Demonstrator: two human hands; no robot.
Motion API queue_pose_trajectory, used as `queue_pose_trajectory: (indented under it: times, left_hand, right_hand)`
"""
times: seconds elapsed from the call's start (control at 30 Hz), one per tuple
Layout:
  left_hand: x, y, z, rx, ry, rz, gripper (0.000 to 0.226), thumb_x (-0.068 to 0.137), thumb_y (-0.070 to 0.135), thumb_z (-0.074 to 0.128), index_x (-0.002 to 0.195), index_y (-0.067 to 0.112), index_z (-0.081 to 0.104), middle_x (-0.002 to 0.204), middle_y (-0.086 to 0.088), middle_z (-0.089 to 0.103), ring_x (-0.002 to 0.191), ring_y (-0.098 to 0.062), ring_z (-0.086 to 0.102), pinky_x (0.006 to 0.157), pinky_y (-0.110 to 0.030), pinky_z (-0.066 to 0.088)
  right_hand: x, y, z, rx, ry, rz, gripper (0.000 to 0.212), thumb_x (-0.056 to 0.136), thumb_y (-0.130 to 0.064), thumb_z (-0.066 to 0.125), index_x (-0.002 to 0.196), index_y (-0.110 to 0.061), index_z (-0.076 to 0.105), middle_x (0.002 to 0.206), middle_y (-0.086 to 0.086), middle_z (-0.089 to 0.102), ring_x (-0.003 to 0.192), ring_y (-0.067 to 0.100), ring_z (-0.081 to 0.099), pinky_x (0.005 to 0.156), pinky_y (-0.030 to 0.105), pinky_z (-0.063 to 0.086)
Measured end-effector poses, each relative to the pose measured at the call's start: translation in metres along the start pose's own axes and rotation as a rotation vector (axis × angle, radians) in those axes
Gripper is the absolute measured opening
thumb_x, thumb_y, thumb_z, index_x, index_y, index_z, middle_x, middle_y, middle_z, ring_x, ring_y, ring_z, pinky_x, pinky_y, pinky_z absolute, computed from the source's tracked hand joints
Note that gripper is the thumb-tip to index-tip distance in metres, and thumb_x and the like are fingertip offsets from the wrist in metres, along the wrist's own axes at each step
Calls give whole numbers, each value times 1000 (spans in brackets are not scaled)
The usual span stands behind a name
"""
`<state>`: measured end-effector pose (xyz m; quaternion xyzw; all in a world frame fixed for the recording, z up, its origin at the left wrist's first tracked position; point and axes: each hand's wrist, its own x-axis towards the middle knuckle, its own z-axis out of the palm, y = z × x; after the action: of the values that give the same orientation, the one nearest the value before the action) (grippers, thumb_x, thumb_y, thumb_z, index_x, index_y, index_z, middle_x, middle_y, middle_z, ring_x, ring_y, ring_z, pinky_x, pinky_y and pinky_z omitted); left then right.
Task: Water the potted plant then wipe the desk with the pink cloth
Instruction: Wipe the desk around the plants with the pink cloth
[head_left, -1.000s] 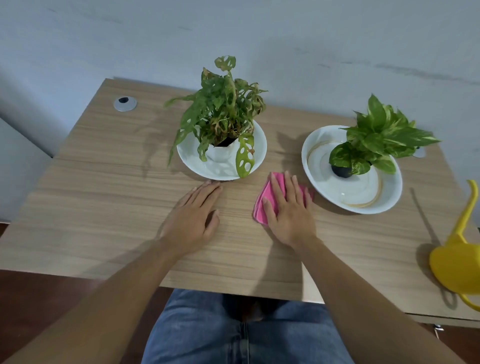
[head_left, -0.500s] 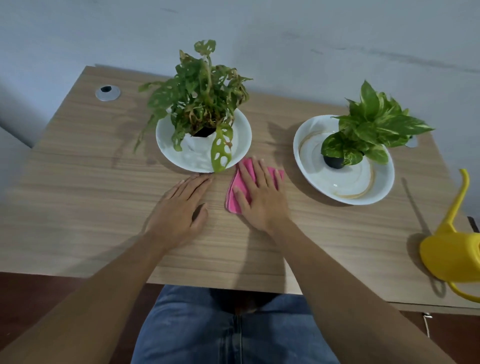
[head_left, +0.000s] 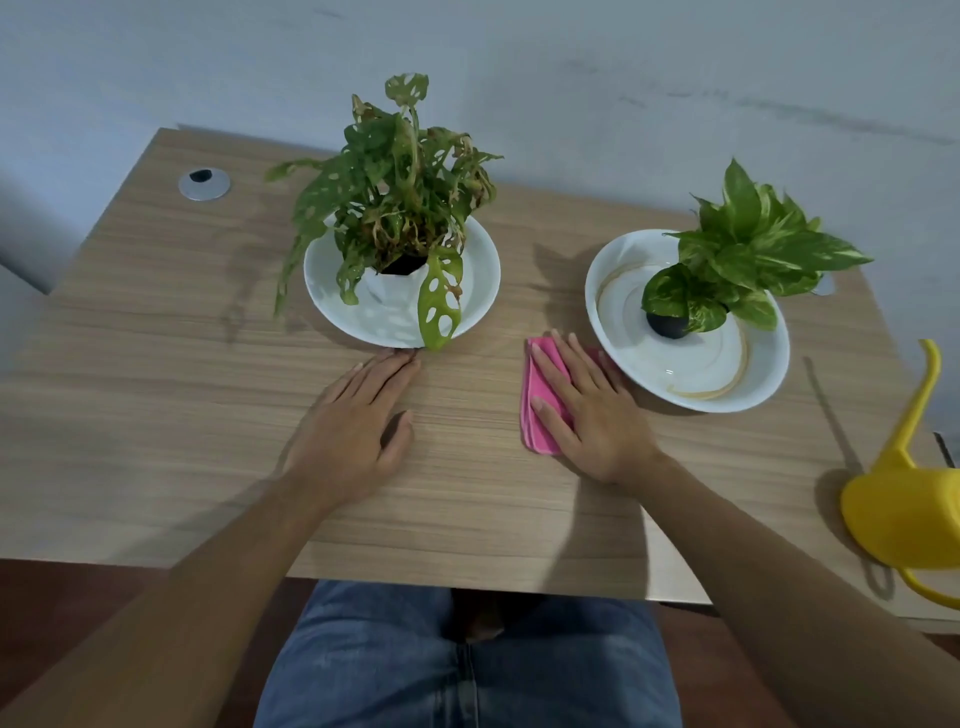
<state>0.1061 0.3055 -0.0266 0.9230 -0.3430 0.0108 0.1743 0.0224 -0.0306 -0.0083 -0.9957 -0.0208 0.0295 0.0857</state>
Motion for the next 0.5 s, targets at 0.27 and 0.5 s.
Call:
queue_pose_trajectory:
  times: [0.27,0.5]
  left_hand:
    - [0,0,-3,-17,-22,-13,66,111,39,43,174,21,33,181,8,29,168,-10,23,137,-42,21]
    - [-1,0,-6,-18,-47,-15,67,112,42,40,175,23,28,183,11,24,169,-6,16,138,-39,16]
  right_hand:
    - [92,-28,1,28,-30,122,73,109,-67,9,173,-35,-4,182,-1,-9,166,17,-15,133,53,-5]
    - [27,-27,5,43,10,30,67,113,-64,17,172,-42,-6,182,-8,-5,167,13,-10,134,53,1]
